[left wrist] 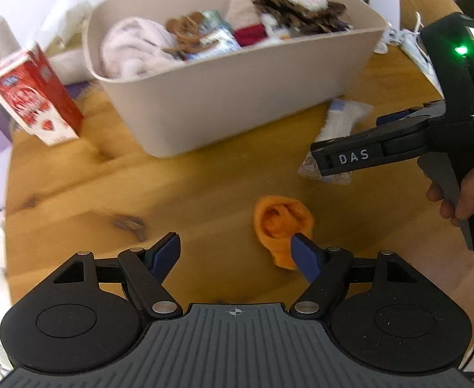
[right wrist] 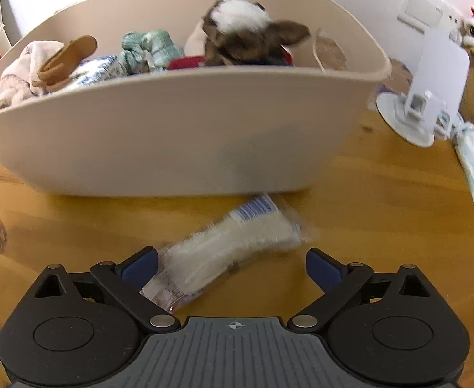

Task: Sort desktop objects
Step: 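Move both tools back toward the orange sock and plastic bag, then grasp the orange sock with the left tool while the right tool grasps the clear plastic bag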

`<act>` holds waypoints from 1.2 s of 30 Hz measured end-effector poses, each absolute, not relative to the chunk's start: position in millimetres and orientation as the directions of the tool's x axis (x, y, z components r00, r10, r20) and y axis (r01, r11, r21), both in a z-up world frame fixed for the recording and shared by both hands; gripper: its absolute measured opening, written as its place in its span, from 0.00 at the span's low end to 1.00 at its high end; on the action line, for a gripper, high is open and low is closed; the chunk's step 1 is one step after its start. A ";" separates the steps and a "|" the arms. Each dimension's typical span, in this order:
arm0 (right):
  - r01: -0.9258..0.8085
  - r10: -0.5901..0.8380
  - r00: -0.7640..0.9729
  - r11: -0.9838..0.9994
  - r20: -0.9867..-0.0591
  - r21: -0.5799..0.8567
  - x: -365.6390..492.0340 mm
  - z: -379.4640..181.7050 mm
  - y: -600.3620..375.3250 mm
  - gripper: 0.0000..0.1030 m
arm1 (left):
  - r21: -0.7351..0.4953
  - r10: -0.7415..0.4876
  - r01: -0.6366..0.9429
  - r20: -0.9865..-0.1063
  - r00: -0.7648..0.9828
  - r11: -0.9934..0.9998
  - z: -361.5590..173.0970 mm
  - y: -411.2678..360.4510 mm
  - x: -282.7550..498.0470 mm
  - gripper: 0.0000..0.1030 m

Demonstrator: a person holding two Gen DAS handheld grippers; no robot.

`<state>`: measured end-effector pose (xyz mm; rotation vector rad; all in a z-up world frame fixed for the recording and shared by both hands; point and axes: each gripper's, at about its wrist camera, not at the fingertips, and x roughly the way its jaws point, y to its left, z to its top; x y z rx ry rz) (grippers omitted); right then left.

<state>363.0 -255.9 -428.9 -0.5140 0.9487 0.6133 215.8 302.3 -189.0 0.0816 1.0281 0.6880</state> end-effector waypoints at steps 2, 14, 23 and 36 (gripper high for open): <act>-0.673 0.247 0.435 0.728 -0.866 -0.131 362.6 -427.6 -267.5 0.97 | 0.377 0.553 -0.467 -0.765 0.330 0.800 -194.7 296.8 218.9 0.74; -0.674 0.253 0.420 0.730 -0.872 -0.112 369.8 -417.7 -301.6 0.98 | 0.348 0.522 -0.474 -0.796 0.306 0.809 -218.9 298.2 245.0 0.74; -0.738 0.287 0.405 0.663 -0.868 -0.126 372.1 -430.0 -278.1 0.69 | 0.389 0.547 -0.448 -0.779 0.307 0.805 -231.4 301.3 258.9 0.59; -0.782 0.327 0.340 0.619 -0.882 -0.072 361.4 -420.5 -303.8 0.28 | 0.373 0.524 -0.428 -0.790 0.319 0.823 -230.0 296.7 256.5 0.13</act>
